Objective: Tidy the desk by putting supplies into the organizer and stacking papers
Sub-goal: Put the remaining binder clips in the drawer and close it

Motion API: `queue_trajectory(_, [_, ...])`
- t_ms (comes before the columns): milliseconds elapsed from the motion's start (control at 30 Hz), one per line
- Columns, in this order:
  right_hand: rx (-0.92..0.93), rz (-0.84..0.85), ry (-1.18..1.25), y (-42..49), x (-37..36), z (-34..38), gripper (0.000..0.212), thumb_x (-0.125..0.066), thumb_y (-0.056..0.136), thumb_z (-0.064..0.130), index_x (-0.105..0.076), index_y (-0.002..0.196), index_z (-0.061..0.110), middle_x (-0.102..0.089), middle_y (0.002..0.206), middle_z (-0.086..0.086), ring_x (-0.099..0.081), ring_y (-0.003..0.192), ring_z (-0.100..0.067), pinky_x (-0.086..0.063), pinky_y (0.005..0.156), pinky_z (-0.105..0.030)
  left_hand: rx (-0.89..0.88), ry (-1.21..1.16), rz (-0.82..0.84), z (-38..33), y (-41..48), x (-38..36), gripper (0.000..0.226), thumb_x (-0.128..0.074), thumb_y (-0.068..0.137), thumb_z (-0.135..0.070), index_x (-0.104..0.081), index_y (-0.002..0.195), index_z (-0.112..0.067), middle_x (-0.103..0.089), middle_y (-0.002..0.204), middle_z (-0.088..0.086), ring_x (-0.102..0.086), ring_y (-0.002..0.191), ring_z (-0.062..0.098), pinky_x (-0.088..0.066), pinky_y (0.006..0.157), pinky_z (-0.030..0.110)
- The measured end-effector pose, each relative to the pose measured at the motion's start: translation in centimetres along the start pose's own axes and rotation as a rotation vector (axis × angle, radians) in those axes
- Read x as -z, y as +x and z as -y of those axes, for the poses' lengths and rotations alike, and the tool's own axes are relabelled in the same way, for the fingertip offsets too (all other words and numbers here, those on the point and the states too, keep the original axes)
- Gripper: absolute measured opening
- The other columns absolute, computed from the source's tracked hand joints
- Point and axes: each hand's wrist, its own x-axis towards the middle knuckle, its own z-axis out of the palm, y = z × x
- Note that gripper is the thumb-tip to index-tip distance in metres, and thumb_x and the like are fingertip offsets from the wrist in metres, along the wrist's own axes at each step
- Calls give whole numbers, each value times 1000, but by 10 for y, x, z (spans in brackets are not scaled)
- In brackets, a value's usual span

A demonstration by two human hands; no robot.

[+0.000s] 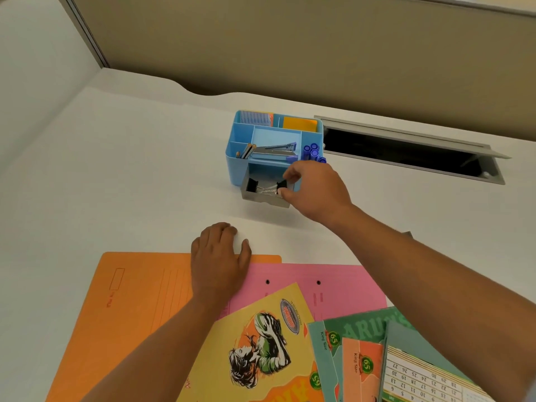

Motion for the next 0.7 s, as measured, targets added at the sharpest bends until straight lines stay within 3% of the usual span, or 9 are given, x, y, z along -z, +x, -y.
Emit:
queue_trajectory(100, [-8, -6, -4, 0, -3, 1, 27, -72, 83, 38, -66, 107, 26, -67, 109, 4, -59, 98, -16, -54, 78, -32, -4, 3, -5, 0, -1, -1, 35, -49, 90, -41, -63, 107, -14, -60, 114, 2, -54, 108, 23, -42, 91, 40])
queue_trajectory(267, [-42, -39, 108, -10, 3, -16, 26, -71, 86, 29, -64, 111, 23, -65, 116, 3, -54, 112, -14, -51, 77, -29, -10, 4, 0, 1, -1, -2, 37, -47, 90, -42, -63, 108, -15, -60, 115, 2, -53, 109, 23, -41, 91, 40])
queue_trajectory(433, [-152, -100, 67, -27, 34, -83, 25, -72, 84, 18, -67, 108, 25, -69, 106, 7, -60, 83, -10, -45, 77, -23, -25, -2, -24, 0, -2, -2, 36, -48, 89, -41, -63, 107, -13, -60, 113, 3, -54, 108, 24, -42, 90, 40])
queue_trajectory(600, [-233, 230, -199, -59, 62, -165, 50, -70, 79, 2, -61, 121, 28, -58, 123, -1, -59, 98, -17, -48, 80, -29, -30, -7, -36, 1, -2, -3, 36, -48, 89, -41, -62, 107, -13, -60, 113, 3, -53, 108, 24, -40, 90, 40])
queue_trajectory(700, [-235, 350, -285, -79, 65, -190, 54, -68, 80, 2, -59, 126, 29, -54, 129, -1, -57, 108, -21, -48, 86, -32, -31, -12, -38, 0, -2, -3, 35, -49, 89, -41, -61, 107, -14, -60, 112, 3, -53, 108, 24, -40, 90, 40])
